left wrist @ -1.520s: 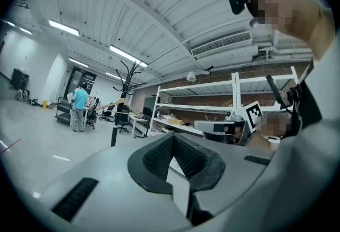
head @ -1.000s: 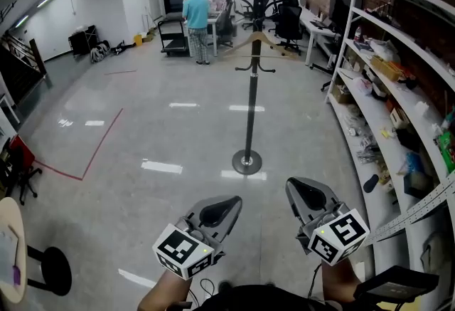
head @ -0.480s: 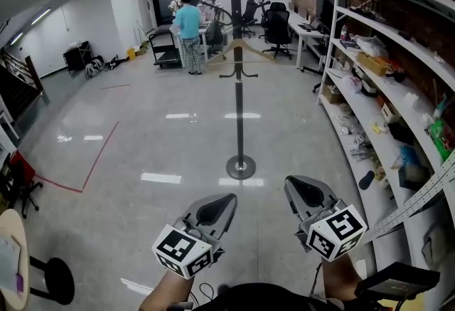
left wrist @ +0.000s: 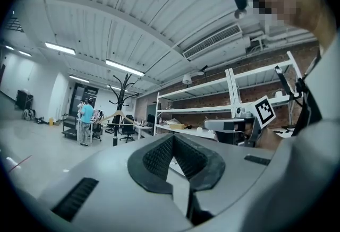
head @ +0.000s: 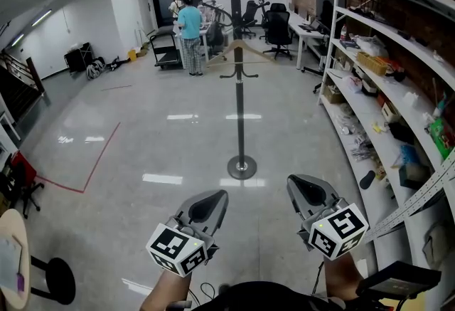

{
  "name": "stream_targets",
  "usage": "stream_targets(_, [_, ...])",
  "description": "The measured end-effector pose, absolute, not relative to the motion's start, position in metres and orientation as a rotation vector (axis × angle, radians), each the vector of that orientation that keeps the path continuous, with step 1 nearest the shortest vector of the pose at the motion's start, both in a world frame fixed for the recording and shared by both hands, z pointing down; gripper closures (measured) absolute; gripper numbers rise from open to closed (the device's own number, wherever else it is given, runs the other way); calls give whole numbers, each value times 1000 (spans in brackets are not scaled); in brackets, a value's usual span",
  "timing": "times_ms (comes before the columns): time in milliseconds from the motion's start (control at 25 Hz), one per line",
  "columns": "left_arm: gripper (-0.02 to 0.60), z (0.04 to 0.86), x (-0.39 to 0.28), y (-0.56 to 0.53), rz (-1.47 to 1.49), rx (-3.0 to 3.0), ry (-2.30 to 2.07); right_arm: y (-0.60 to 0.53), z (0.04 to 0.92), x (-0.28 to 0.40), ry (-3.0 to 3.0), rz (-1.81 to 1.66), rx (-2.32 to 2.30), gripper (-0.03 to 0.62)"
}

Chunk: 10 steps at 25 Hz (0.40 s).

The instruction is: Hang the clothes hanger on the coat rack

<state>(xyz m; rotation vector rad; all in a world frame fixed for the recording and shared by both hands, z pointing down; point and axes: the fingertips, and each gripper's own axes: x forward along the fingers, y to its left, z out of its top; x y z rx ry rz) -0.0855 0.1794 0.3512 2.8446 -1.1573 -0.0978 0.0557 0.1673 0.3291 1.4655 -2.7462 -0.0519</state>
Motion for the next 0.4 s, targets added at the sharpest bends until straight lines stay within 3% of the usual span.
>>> stream_targets(400, [581,348,-101,185,-122,2834,-1179,174,328,53,-2745,-65,1466,588])
